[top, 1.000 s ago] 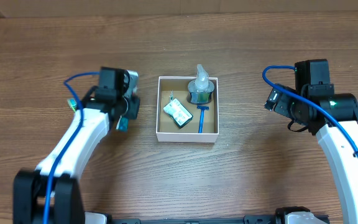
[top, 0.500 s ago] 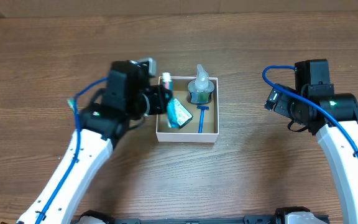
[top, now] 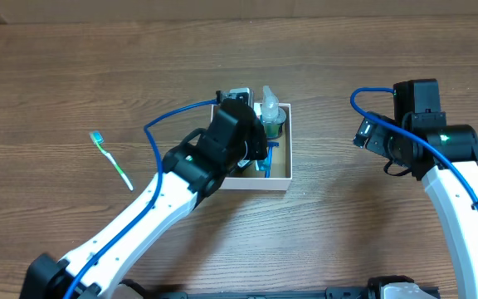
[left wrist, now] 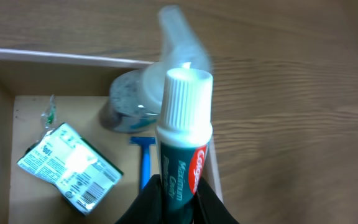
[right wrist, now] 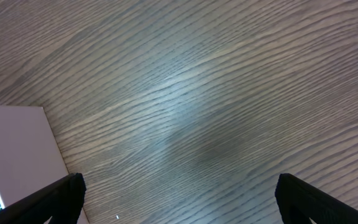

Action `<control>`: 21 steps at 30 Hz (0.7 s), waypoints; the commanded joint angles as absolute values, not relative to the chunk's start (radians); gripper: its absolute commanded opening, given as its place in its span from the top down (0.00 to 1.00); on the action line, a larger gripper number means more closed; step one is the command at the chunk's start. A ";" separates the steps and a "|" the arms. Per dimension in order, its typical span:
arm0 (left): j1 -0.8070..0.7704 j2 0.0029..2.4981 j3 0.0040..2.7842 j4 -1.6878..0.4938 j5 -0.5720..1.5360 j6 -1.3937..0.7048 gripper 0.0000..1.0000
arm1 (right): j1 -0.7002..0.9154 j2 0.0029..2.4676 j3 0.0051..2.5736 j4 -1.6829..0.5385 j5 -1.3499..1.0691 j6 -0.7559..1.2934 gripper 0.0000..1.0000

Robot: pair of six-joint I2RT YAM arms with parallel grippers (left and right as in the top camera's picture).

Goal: Pack container
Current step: 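Place the toothpaste tube into the box and open the left gripper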

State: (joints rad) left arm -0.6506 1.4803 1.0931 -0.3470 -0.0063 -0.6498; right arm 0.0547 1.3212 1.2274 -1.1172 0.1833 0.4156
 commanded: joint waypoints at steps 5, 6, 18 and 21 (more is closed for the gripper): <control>-0.653 1.576 1.117 -0.323 -0.123 -0.658 0.78 | 0.053 1.313 1.251 -1.113 0.190 0.419 0.00; -0.653 1.586 1.116 -0.324 -0.123 -0.658 0.76 | 0.053 1.313 1.251 -1.113 0.190 0.419 0.00; -0.653 1.555 1.211 -0.436 -0.103 -0.597 0.62 | 0.053 1.313 1.251 -1.113 0.190 0.419 0.00; -0.653 1.555 1.214 -0.472 -0.104 -0.574 0.61 | 0.053 1.313 1.251 -1.113 0.190 0.419 0.00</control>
